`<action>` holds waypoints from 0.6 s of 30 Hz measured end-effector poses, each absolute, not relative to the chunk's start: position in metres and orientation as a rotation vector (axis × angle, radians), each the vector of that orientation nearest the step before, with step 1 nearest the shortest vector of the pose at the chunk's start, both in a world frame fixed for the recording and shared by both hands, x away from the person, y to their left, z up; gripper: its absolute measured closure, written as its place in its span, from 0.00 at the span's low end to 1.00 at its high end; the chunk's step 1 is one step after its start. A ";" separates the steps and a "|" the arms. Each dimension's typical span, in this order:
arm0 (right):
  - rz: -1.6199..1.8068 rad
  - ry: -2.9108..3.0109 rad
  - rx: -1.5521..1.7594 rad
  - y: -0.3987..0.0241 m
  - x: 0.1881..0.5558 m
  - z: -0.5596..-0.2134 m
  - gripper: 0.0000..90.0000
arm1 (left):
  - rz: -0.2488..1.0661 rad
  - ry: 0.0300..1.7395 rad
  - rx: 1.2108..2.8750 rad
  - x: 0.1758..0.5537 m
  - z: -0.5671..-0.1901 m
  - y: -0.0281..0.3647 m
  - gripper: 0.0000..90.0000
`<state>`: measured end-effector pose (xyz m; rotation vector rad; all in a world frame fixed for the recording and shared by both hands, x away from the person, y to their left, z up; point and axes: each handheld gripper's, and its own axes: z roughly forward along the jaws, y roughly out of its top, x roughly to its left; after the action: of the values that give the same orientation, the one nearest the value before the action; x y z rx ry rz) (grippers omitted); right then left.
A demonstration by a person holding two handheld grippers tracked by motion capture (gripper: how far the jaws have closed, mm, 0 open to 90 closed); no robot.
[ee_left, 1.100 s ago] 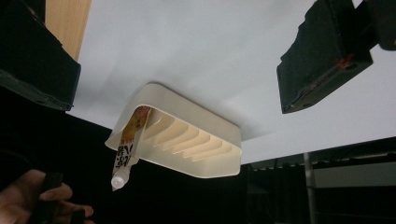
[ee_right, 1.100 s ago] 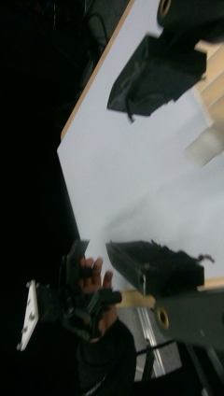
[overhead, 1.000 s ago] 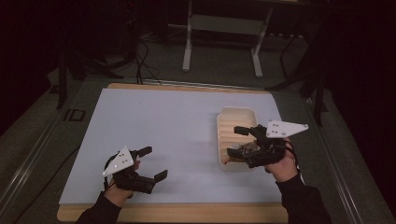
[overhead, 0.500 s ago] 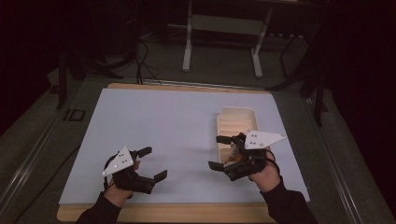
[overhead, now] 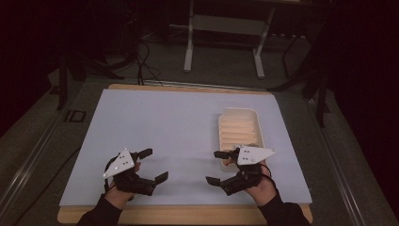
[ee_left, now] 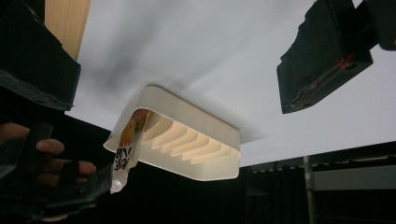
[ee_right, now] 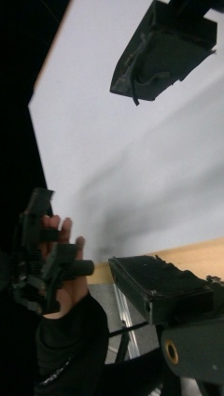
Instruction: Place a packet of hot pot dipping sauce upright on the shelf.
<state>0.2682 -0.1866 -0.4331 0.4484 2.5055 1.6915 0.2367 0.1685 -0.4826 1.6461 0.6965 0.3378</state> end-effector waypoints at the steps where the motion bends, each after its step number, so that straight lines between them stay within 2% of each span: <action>1: 1.692 2.512 0.458 -0.187 0.268 -0.436 0.15 | 0.337 0.694 1.649 0.237 -0.483 0.168 0.00; 18: 1.592 2.517 0.539 -0.208 0.250 -0.462 0.15 | 0.329 0.683 1.658 0.236 -0.486 0.168 0.00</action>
<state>0.2501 -0.2083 -0.4624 0.5392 2.5168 1.5920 0.2362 0.1684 -0.4858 1.6583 0.6832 0.3293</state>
